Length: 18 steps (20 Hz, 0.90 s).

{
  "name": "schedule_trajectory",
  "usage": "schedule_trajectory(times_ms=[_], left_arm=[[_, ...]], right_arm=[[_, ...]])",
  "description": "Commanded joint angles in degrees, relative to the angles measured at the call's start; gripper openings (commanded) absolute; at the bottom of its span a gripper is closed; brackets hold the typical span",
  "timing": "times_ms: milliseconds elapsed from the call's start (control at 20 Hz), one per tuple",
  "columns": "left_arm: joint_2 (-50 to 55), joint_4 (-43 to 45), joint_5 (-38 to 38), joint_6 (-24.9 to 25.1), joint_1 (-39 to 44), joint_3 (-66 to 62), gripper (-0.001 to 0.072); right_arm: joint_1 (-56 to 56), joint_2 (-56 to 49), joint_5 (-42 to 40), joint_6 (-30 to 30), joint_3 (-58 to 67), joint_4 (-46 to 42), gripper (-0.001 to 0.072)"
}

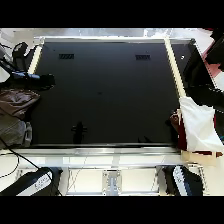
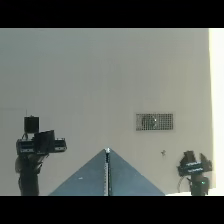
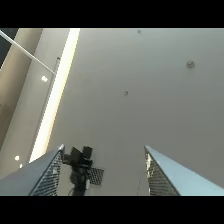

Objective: Fold the shirts.

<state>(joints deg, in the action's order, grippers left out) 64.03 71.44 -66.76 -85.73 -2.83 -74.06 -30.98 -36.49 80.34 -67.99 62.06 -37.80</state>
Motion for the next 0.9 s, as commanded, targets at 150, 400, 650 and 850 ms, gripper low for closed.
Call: schedule_trajectory(times_ms=[150, 400, 650, 850], left_arm=[[1.0, 0.1, 1.3, 0.0, -0.1, 0.0, 0.0018], [2.8, 5.6, 1.7, 0.0, -0.1, 0.0, 0.0028], [2.8, 40.4, 1.2, -3.1, -0.7, 0.0, 0.0717], [3.8, 53.0, 3.1, -9.0, -7.7, 0.0, 0.0717]], right_arm=[[0.1, 0.1, -0.1, 0.0, -0.1, -0.3, 0.0561], [0.1, 0.1, -0.1, 0.0, -0.1, -0.3, 0.0561], [0.1, 0.1, -0.1, 0.0, -0.1, -0.3, 0.056], [0.1, 0.1, -5.3, 0.0, -0.1, 0.1, 0.0572]])
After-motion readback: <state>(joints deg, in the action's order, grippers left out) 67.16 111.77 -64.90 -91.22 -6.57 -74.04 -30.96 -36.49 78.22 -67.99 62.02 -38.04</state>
